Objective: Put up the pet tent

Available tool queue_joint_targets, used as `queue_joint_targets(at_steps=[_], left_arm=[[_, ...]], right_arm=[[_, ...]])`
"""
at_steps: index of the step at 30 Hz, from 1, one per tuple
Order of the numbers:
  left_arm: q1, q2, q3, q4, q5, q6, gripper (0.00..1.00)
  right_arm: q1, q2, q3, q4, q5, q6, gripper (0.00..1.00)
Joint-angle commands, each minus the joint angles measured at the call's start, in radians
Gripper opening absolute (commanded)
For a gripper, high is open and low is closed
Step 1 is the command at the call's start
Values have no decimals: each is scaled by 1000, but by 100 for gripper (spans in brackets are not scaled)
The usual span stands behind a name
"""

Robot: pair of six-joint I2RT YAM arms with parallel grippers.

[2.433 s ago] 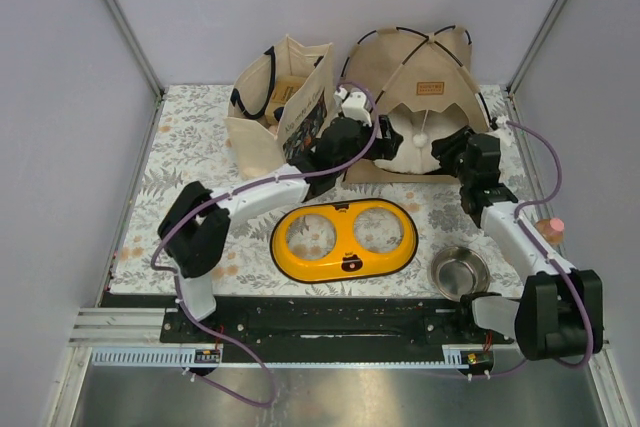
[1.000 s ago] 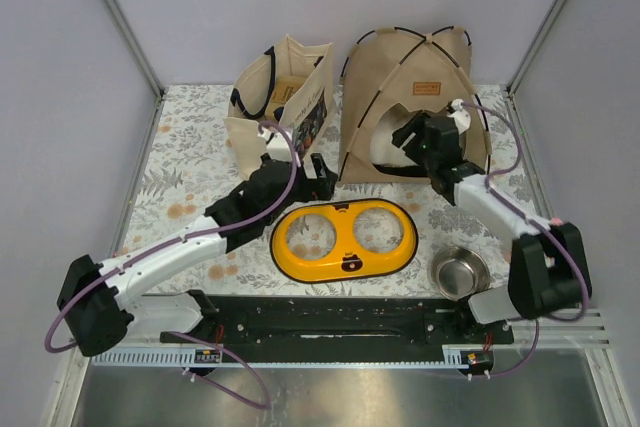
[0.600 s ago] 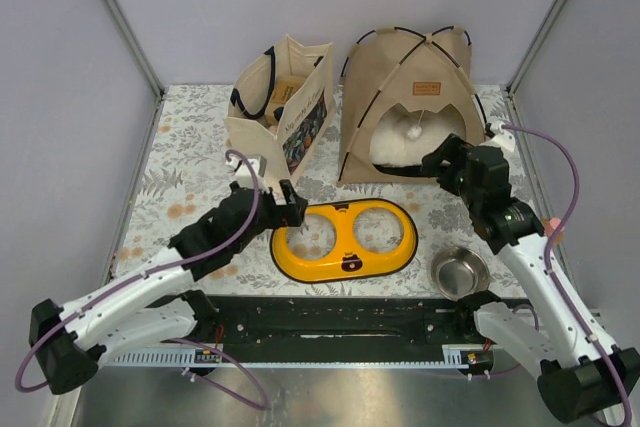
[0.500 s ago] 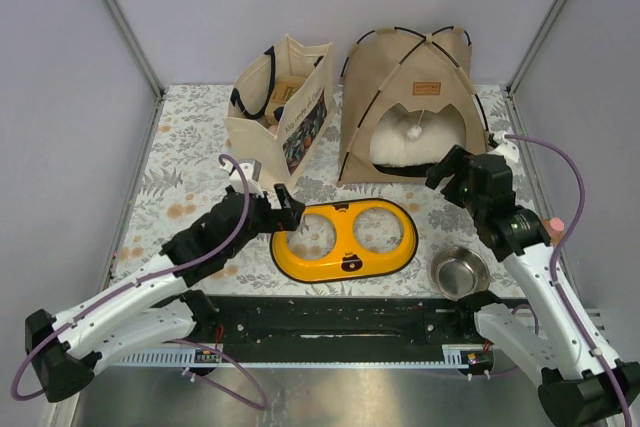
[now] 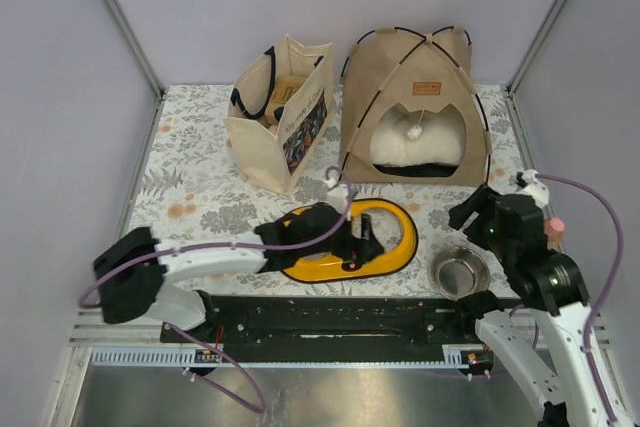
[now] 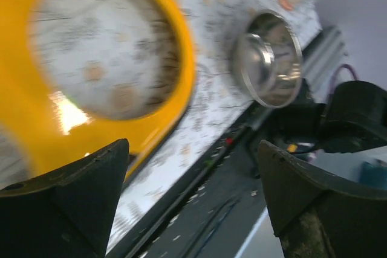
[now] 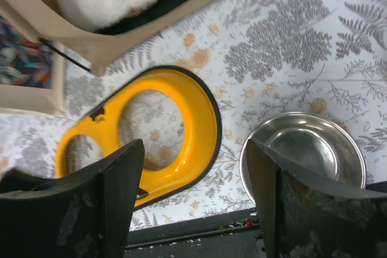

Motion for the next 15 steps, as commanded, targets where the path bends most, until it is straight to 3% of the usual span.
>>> queue_joint_targets(at_steps=[1, 6, 15], left_arm=[[-64, 213, 122, 410, 168, -162, 88], [-110, 488, 301, 466, 196, -260, 80], [-183, 686, 509, 259, 75, -328, 69]], right_arm=[[-4, -94, 141, -74, 75, -23, 76], [-2, -184, 224, -91, 150, -75, 76], [-4, -253, 221, -140, 126, -104, 79]])
